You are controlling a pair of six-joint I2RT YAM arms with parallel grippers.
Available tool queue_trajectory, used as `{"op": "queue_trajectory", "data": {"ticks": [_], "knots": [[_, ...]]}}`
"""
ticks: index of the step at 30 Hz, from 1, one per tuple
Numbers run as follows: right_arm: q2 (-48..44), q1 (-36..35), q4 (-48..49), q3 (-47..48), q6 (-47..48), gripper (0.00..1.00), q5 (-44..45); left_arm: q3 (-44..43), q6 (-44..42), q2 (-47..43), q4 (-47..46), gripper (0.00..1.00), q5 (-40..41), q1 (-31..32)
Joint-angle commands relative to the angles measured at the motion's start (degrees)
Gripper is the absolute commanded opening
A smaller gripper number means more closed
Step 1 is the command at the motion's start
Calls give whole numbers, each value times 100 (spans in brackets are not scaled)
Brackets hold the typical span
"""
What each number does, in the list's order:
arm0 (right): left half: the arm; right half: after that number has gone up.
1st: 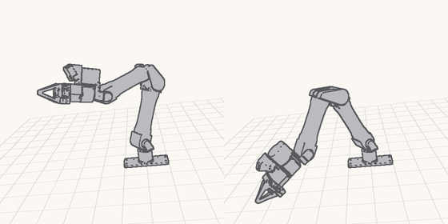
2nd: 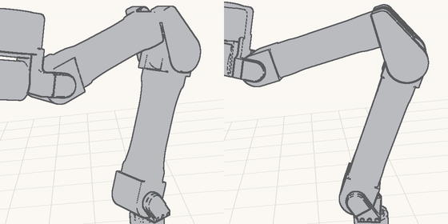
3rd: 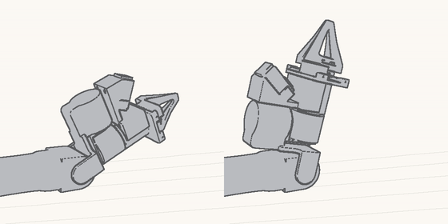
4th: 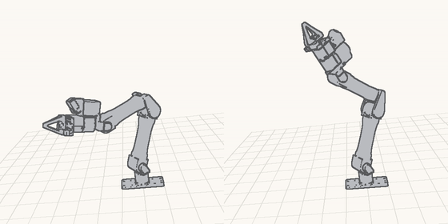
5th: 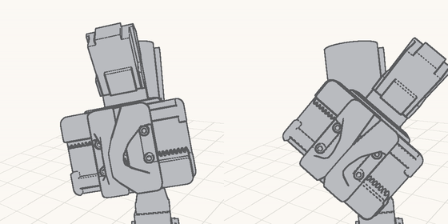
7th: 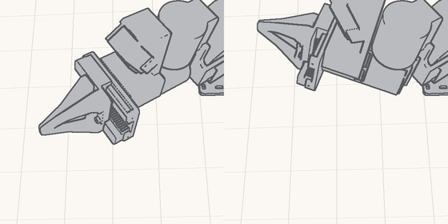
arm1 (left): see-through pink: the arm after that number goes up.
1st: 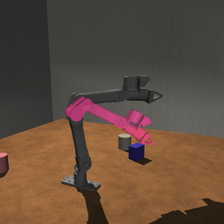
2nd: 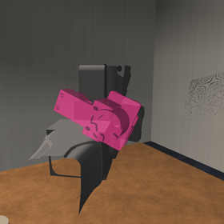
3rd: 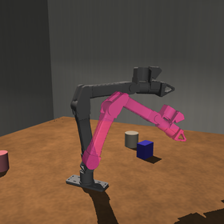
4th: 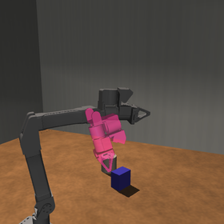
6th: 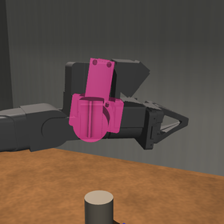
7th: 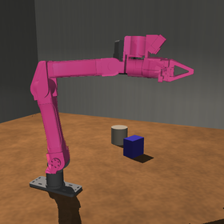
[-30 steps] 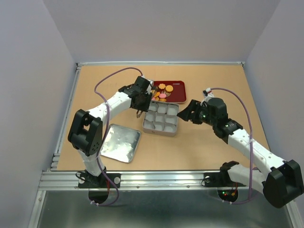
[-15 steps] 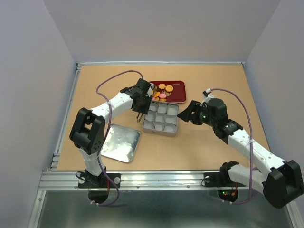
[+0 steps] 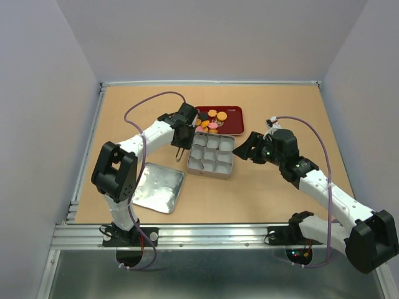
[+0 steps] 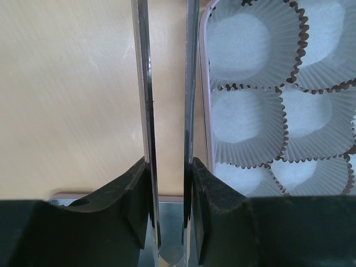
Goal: Pack the cookies
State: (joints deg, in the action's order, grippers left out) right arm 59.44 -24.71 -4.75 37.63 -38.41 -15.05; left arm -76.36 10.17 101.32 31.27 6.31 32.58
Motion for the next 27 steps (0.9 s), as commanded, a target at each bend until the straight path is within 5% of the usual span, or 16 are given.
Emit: {"op": "queue_trajectory", "data": {"ticks": [1,9,18,22,27], "knots": [[-47,28,71,-106,-17,73,-51,-414,37,-490,143,17,3,3],[15,28,71,-54,18,73,-51,-301,-94,-711,73,1,-86,3],[32,28,62,-62,44,73,-68,-28,-77,-640,-112,0,-121,-6],[85,28,71,-45,71,73,-95,-90,-121,-604,-94,26,-51,3],[155,28,71,-36,88,73,-95,-143,-103,-596,-103,44,-121,-6]]}}
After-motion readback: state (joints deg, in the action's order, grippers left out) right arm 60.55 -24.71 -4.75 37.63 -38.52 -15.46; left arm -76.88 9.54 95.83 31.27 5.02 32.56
